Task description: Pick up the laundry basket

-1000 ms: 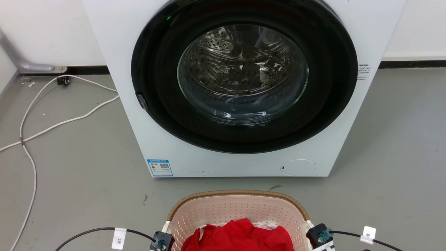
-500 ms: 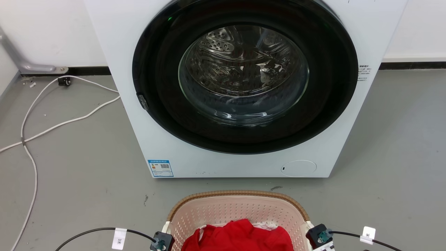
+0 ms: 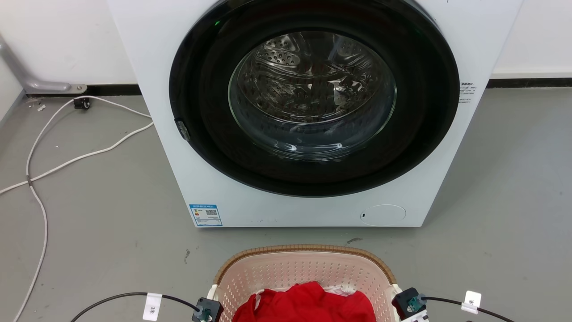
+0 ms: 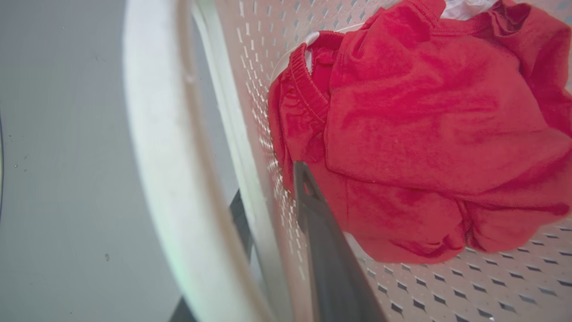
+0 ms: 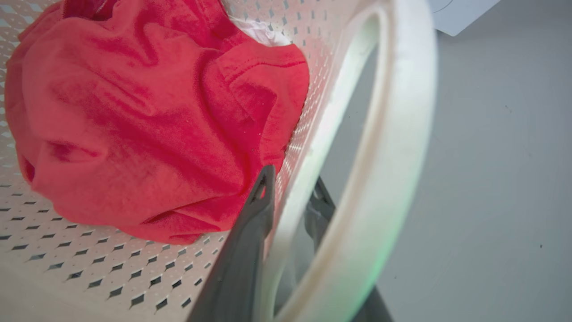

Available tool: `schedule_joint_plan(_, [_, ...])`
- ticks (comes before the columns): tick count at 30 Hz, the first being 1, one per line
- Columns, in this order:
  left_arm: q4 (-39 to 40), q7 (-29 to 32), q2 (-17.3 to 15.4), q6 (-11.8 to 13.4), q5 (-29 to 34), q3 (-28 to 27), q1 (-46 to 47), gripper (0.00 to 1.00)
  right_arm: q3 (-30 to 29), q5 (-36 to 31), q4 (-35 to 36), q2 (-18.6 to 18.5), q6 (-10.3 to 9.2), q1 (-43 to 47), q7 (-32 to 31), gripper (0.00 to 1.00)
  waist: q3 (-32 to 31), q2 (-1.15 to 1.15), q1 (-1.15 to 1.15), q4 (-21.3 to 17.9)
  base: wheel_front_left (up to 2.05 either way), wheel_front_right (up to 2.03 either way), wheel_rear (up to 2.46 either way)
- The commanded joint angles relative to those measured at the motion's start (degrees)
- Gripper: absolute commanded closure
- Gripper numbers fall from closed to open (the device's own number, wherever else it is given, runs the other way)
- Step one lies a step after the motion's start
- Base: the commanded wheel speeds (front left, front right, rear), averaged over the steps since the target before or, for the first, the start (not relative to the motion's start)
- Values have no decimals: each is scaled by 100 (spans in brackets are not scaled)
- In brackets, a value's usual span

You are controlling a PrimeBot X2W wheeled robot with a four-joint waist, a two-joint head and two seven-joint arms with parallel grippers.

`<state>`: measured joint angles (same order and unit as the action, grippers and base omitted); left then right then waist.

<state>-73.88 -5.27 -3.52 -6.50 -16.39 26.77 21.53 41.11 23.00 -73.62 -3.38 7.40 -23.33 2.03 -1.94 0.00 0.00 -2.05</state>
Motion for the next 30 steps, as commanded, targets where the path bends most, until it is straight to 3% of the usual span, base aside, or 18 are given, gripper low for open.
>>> schedule_joint_plan(1, [14,-37,-164,16,15,21,-16,100,50,-13,-38,-130,16,62,-3,100,2,0,0,3,0,0,0])
schedule_joint_plan(30, [14,-31,-179,48,-167,206,-25,100,129,61,-38,-161,16,102,-36,100,-13,0,0,20,0,0,0])
